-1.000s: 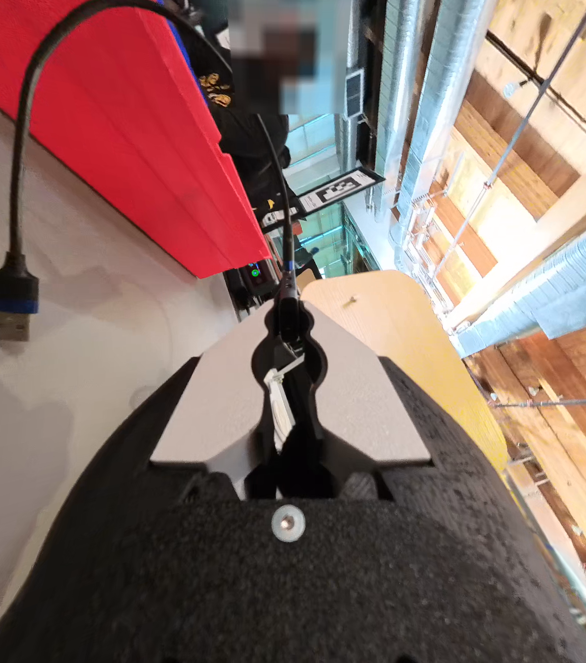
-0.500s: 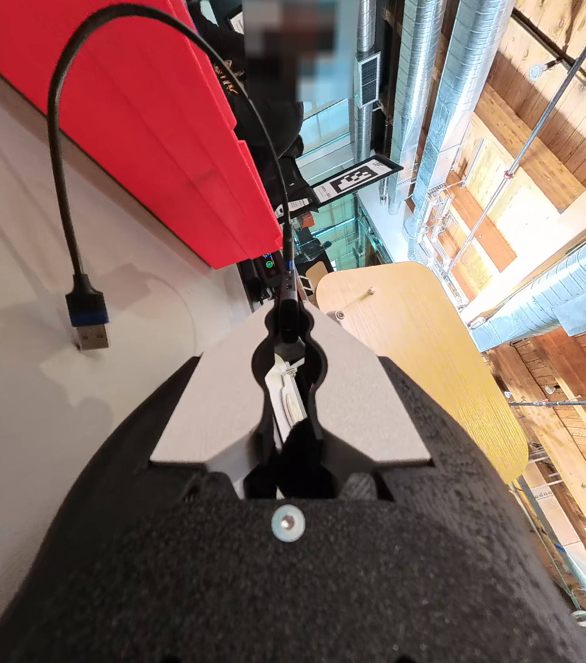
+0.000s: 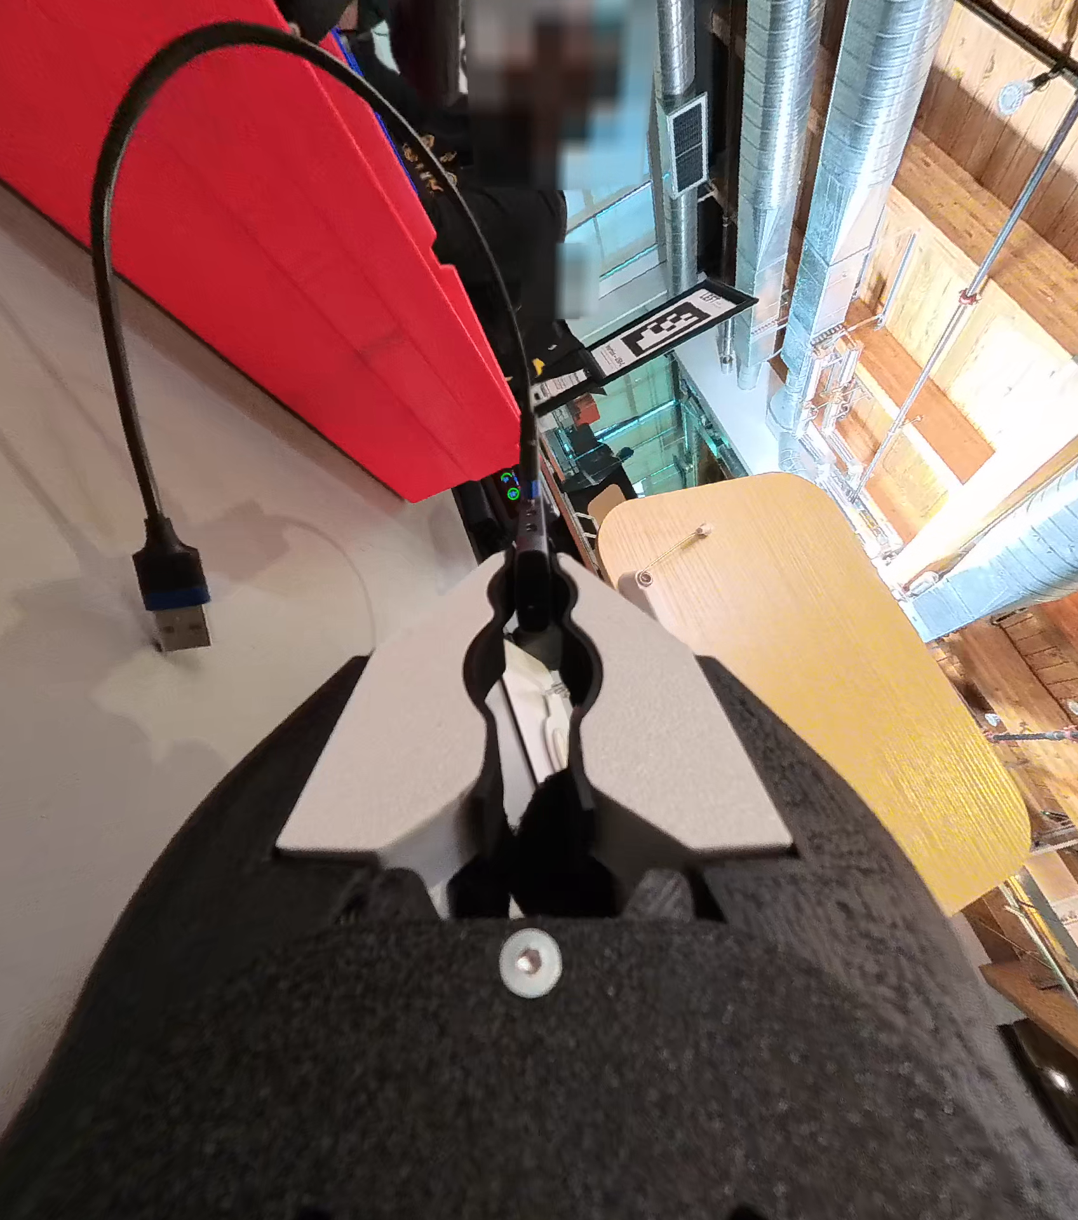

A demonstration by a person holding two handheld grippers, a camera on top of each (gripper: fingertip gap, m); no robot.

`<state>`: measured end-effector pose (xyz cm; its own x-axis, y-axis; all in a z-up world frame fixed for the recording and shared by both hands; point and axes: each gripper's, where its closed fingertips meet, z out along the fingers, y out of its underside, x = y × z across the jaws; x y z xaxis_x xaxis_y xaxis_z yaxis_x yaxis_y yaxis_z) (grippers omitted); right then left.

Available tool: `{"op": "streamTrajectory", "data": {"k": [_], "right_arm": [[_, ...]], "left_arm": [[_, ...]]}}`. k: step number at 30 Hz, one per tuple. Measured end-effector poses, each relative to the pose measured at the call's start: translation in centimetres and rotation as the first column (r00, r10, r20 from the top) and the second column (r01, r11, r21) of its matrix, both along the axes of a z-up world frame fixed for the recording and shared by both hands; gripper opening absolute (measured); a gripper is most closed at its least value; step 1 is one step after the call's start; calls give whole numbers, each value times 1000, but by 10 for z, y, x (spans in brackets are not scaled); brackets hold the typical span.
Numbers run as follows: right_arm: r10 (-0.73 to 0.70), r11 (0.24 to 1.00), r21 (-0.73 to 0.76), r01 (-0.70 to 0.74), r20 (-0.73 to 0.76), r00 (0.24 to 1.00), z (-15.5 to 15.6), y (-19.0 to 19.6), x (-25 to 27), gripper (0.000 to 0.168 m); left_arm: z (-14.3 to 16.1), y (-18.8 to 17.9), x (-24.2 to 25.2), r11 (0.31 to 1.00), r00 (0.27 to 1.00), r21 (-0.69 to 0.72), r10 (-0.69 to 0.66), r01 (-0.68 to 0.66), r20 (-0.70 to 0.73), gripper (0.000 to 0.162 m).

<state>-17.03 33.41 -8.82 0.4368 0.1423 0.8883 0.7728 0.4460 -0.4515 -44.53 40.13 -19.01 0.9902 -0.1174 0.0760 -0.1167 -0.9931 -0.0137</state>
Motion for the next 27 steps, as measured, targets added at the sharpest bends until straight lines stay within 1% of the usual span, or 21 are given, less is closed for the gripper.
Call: {"op": "streamTrajectory", "data": {"k": [4,6,10,11,13,15,18,19,21,23,25,26,27], "right_arm": [[-5,1000,-5,5,-3,1000,0,2,2,8],[-8,1000,-8,8,-2,1000,-1,4,3,8],[-17,1000,-6,17,6,1000,-2,5,5,8],[-19,1000,-4,19,7,1000,-2,5,6,8],[-19,1000,-2,19,12,1000,-3,5,6,8],[-21,1000,-2,21,18,1000,-4,5,6,8],[-23,1000,6,23,25,999,-4,5,6,8],[-25,1000,7,25,26,999,-4,5,6,8],[-29,999,16,29,31,999,-3,5,6,8],[-34,999,17,33,33,999,-3,6,7,8],[-39,999,21,38,38,999,-3,6,8,8],[-40,999,23,39,39,998,-3,6,8,8],[-41,999,23,40,40,998,-3,6,9,8]], "left_arm": [[-1,-3,-2,1000,1000,-3,-9,9,-30,16],[-2,-5,-2,999,999,-18,-35,34,-39,12],[0,-4,0,995,995,-17,-100,100,-16,11],[3,-3,0,992,992,-6,-123,123,-8,11],[17,2,4,986,988,65,-153,151,22,11],[43,7,11,963,977,183,-210,199,44,10],[102,6,16,885,953,362,-301,292,-34,10],[127,1,22,843,938,424,-342,331,-52,1],[181,-17,32,766,913,519,-400,380,-80,1],[228,-41,43,667,864,583,-487,464,-131,0],[260,-59,47,590,828,619,-527,518,-191,0],[269,-68,54,564,811,637,-558,526,-175,0],[275,-79,63,558,797,650,-591,517,-126,0]]}}
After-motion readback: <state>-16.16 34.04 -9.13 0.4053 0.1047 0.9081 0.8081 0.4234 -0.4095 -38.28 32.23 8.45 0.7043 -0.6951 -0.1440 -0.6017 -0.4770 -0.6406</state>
